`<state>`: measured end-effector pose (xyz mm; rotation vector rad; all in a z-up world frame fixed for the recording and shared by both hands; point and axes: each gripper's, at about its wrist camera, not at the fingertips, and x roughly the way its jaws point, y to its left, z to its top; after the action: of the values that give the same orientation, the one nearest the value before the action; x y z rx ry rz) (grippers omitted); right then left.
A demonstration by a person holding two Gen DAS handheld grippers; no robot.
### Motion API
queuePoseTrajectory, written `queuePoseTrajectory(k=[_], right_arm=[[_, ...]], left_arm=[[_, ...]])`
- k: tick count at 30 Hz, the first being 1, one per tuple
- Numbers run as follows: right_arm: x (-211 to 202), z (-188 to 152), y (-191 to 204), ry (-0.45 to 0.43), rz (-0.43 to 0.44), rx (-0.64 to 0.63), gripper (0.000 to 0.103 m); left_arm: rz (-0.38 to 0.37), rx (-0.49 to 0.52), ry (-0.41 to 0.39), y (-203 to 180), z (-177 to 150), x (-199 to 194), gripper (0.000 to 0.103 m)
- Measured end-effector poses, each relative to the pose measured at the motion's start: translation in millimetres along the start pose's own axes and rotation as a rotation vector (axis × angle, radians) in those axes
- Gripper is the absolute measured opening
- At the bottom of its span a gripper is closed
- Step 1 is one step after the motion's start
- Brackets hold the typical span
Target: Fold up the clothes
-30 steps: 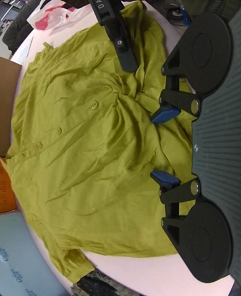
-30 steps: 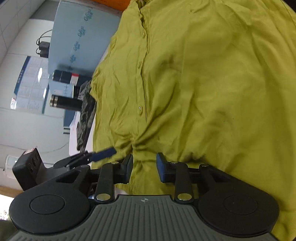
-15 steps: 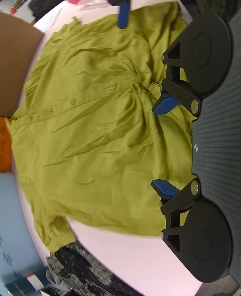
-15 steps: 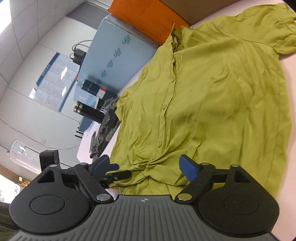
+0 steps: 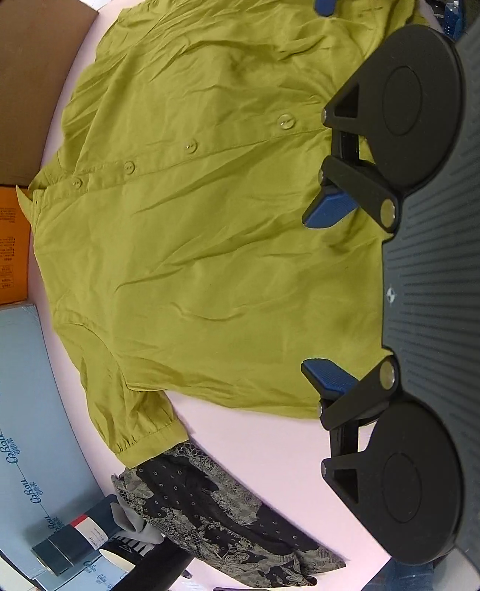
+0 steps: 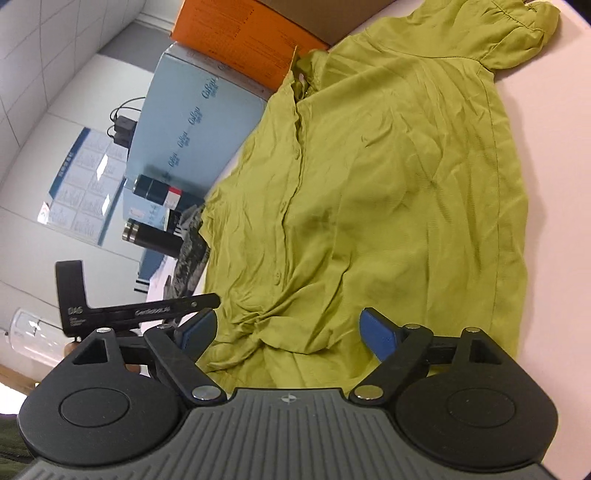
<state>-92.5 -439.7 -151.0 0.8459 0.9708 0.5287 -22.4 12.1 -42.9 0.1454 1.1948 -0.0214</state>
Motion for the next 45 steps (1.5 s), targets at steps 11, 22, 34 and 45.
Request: queuePoseTrajectory(k=[11,22,34,45], right_arm=[[-6,-15,-9,-0.072,-0.057,0.101,0.087],[-77,36,-8,-0.330,-0.174,0.015,0.093],[-87,123,-104,-0.464,-0.406,0.137,0.094],[-56,148,-108,-0.526,-0.344,0.071,0.094]], left_arm=[[0.054,0.034,0.112,0,19,33,0.076],[-0.048,0.272,-0.120,-34,20,-18,0.076],[-0.281,0.871,-0.343,-211,-53,-54,0.076],[-0.359,0.930,-0.177,-280,-80,-37,0.072]])
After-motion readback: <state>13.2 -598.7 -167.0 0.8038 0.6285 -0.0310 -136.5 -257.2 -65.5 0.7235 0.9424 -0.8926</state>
